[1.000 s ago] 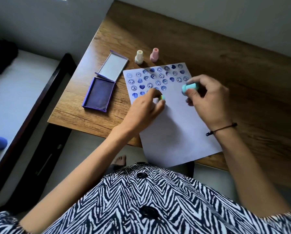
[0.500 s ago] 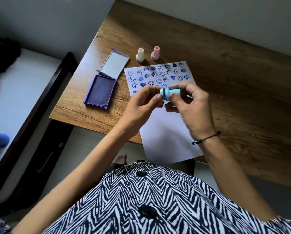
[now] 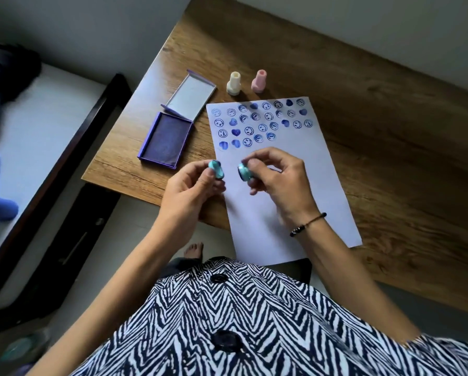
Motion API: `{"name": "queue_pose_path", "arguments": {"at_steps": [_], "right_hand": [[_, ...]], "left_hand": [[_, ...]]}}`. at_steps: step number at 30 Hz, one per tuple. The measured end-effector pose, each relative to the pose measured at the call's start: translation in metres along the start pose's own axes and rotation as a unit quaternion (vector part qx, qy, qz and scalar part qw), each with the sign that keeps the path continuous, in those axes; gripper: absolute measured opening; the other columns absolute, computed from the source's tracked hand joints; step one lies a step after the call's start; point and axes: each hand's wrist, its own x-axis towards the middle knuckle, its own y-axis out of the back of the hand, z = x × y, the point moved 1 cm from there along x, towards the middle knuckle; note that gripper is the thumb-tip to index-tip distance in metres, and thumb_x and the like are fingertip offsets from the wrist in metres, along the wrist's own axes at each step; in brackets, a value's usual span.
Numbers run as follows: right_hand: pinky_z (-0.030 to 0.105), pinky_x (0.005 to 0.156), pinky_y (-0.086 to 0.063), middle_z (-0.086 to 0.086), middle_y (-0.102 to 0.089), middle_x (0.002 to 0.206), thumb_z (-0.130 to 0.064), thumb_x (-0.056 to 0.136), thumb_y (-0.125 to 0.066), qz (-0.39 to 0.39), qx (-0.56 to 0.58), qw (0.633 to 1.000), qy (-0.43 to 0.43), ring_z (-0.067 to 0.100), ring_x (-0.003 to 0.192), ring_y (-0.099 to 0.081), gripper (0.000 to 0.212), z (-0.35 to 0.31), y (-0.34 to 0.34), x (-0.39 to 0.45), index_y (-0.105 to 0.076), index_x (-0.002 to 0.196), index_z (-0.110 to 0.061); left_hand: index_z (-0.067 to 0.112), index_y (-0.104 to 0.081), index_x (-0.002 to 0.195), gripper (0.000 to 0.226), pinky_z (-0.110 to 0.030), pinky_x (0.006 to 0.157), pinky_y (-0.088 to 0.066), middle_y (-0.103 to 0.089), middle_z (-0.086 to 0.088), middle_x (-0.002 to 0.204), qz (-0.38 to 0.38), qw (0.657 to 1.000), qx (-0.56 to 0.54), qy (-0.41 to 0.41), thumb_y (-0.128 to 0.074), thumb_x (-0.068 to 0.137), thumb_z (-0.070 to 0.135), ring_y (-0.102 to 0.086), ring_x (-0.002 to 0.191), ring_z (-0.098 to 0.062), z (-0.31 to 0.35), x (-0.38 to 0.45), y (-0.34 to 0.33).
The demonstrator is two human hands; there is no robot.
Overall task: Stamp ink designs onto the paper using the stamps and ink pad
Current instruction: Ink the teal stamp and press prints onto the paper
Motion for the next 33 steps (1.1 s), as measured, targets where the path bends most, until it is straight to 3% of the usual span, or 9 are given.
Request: {"name": "queue_pose_path", "arguments": {"at_steps": [3, 6, 9, 11, 13, 20, 27, 31, 33], "right_hand": [[0.025, 0.054, -0.053, 0.006, -0.062, 0.072, 0.0, 0.082, -0.06, -0.042, -0.039, 0.998, 0.041, 0.014, 0.059, -0.055, 0.017, -0.014, -0.026, 0.021, -0.064, 0.074, -0.014], [0.028, 0.07, -0.05, 0.004, -0.065, 0.08, 0.001, 0.076, -0.064, -0.089, -0.14, 0.975, 0.15, 0.015, 0.072, -0.058, 0.01, -0.034, -0.06, 0.044, -0.067, 0.084, -0.005], [0.03, 0.076, -0.044, 0.015, -0.07, 0.088, 0.003, 0.074, -0.059, -0.129, -0.289, 0.901, 0.298, 0.025, 0.083, -0.061, 0.017, -0.041, -0.095, 0.06, -0.066, 0.088, -0.002], [0.037, 0.08, -0.039, 0.021, -0.067, 0.095, 0.006, 0.074, -0.052, -0.157, -0.37, 0.845, 0.354, 0.033, 0.094, -0.058, 0.021, -0.033, -0.111, 0.064, -0.064, 0.09, 0.0], [0.038, 0.08, -0.037, 0.023, -0.064, 0.098, 0.006, 0.074, -0.049, -0.179, -0.4, 0.814, 0.38, 0.035, 0.096, -0.056, 0.021, -0.025, -0.117, 0.064, -0.061, 0.091, 0.001], [0.042, 0.068, -0.049, 0.021, -0.07, 0.087, 0.005, 0.067, -0.057, -0.223, -0.381, 0.805, 0.395, 0.036, 0.081, -0.063, 0.018, -0.04, -0.117, 0.078, -0.065, 0.083, 0.0], [0.035, 0.062, -0.04, 0.023, -0.067, 0.08, 0.008, 0.062, -0.061, -0.256, -0.393, 0.777, 0.42, 0.036, 0.075, -0.06, 0.015, -0.04, -0.12, 0.08, -0.062, 0.075, 0.003], [0.022, 0.058, -0.024, 0.023, -0.064, 0.078, 0.011, 0.062, -0.061, -0.282, -0.383, 0.784, 0.398, 0.031, 0.071, -0.057, 0.015, -0.038, -0.121, 0.08, -0.059, 0.074, 0.004], [0.023, 0.058, -0.029, 0.022, -0.064, 0.075, 0.013, 0.06, -0.062, -0.287, -0.381, 0.78, 0.404, 0.024, 0.068, -0.053, 0.015, -0.038, -0.117, 0.081, -0.059, 0.072, 0.004]], "left_hand": [[0.01, -0.059, 0.086, 0.016, -0.02, 0.068, -0.055, -0.06, -0.003, 0.075, 0.053, 0.997, -0.048, 0.0, -0.044, 0.088, 0.007, -0.059, 0.062, -0.009, 0.007, -0.007, 0.01], [0.009, -0.058, 0.083, 0.019, -0.022, 0.068, -0.055, -0.057, -0.008, 0.077, 0.105, 0.99, -0.092, 0.007, -0.04, 0.091, 0.007, -0.06, 0.061, -0.009, 0.015, -0.012, 0.016], [0.007, -0.057, 0.084, 0.02, -0.019, 0.065, -0.055, -0.058, -0.011, 0.082, 0.161, 0.978, -0.133, 0.013, -0.039, 0.093, 0.009, -0.061, 0.066, -0.013, 0.019, -0.015, 0.023], [0.005, -0.056, 0.091, 0.018, -0.017, 0.065, -0.053, -0.06, -0.012, 0.085, 0.188, 0.97, -0.153, 0.013, -0.039, 0.093, 0.01, -0.062, 0.07, -0.014, 0.02, -0.017, 0.029], [0.001, -0.054, 0.101, 0.018, -0.015, 0.066, -0.053, -0.061, -0.011, 0.087, 0.207, 0.964, -0.164, 0.01, -0.04, 0.093, 0.01, -0.063, 0.073, -0.013, 0.023, -0.019, 0.033], [-0.005, -0.051, 0.112, 0.027, -0.017, 0.071, -0.052, -0.062, -0.012, 0.092, 0.258, 0.946, -0.196, -0.012, -0.041, 0.093, 0.011, -0.061, 0.083, -0.017, 0.029, -0.024, 0.037], [0.0, -0.054, 0.102, 0.02, -0.018, 0.075, -0.051, -0.063, -0.011, 0.092, 0.284, 0.935, -0.213, -0.016, -0.041, 0.093, 0.013, -0.062, 0.087, -0.019, 0.036, -0.027, 0.034], [0.002, -0.057, 0.097, 0.02, -0.017, 0.075, -0.052, -0.064, -0.011, 0.089, 0.294, 0.931, -0.213, -0.027, -0.042, 0.093, 0.015, -0.062, 0.091, -0.022, 0.038, -0.029, 0.033], [0.002, -0.057, 0.095, 0.02, -0.017, 0.075, -0.051, -0.064, -0.011, 0.089, 0.29, 0.933, -0.21, -0.029, -0.042, 0.093, 0.015, -0.061, 0.093, -0.024, 0.039, -0.03, 0.033]]}}
